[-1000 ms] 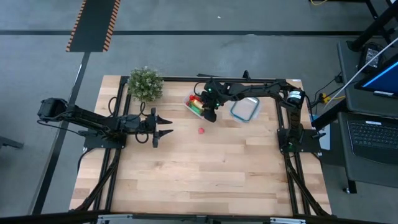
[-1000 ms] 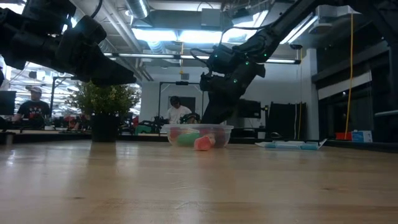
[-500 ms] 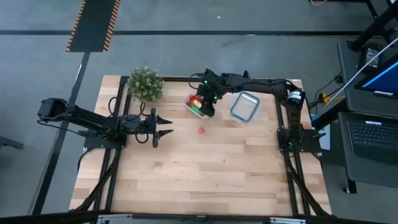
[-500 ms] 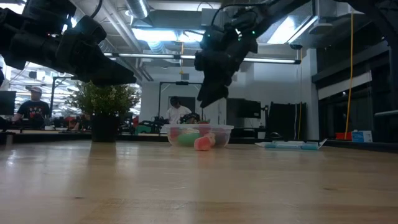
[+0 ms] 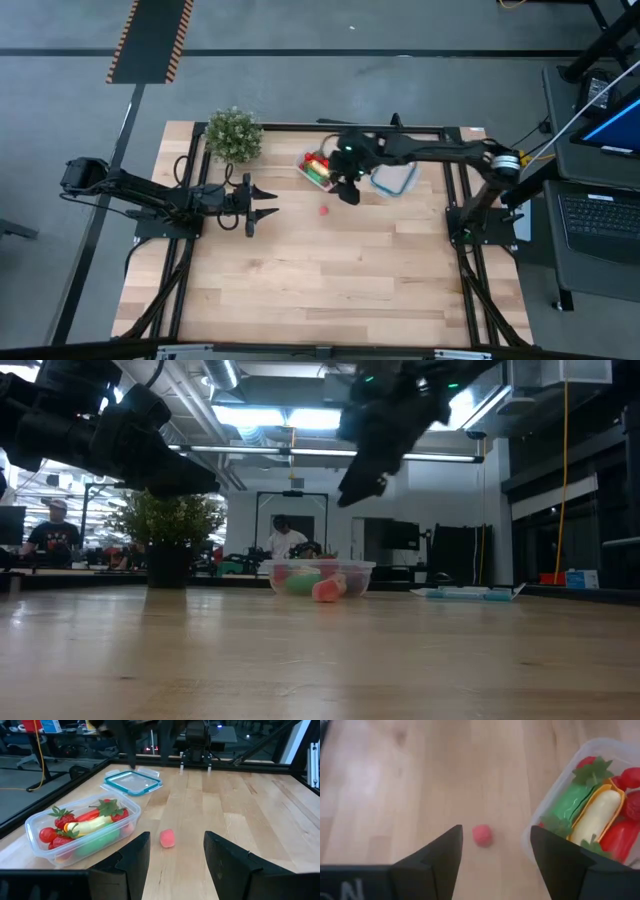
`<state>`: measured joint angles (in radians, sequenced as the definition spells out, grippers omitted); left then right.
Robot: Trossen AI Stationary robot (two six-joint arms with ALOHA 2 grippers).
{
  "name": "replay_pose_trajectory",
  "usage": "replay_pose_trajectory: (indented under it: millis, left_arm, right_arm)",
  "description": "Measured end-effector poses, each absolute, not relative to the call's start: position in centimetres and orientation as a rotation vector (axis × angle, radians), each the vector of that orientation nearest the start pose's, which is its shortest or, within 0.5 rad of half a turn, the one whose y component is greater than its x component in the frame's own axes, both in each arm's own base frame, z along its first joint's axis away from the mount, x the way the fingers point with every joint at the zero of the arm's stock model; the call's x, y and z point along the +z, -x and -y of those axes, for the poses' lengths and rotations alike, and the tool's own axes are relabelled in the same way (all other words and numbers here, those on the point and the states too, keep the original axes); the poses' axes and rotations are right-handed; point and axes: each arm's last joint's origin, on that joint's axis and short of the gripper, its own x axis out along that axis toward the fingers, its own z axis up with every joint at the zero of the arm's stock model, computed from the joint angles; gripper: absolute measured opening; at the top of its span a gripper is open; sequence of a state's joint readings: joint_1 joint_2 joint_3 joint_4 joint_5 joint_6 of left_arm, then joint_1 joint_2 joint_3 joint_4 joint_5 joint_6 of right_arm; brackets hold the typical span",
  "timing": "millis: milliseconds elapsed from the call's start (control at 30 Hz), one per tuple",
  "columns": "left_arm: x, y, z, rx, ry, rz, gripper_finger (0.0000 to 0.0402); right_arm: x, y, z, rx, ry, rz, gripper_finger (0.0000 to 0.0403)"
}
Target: Pick and placing Produce into tupperware
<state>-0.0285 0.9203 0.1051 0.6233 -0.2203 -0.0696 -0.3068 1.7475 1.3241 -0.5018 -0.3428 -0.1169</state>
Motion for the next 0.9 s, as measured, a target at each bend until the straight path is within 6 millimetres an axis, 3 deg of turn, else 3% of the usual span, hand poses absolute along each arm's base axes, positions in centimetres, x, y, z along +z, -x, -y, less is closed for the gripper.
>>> replay_pose_trajectory:
  millis: [467,700,900]
  left_arm:
    - [16.6,-16.7,-0.1,0.193,0.061,-0.1,0.0179]
    - [17.2,-17.3,-0.1,0.188,0.089,-0.091,0.0179]
    - [18.2,-19.9,0.0,0.167,0.021,-0.194,0.0179]
  right_arm:
    - [22.4,-26.9,2.4,0.204,-0.145,-0.452,0.0234]
    - [21.4,-25.0,0.6,0.266,-0.134,-0.323,0.0234]
    - [20.3,-24.5,0.0,0.286,-0.147,-0.336,0.0234]
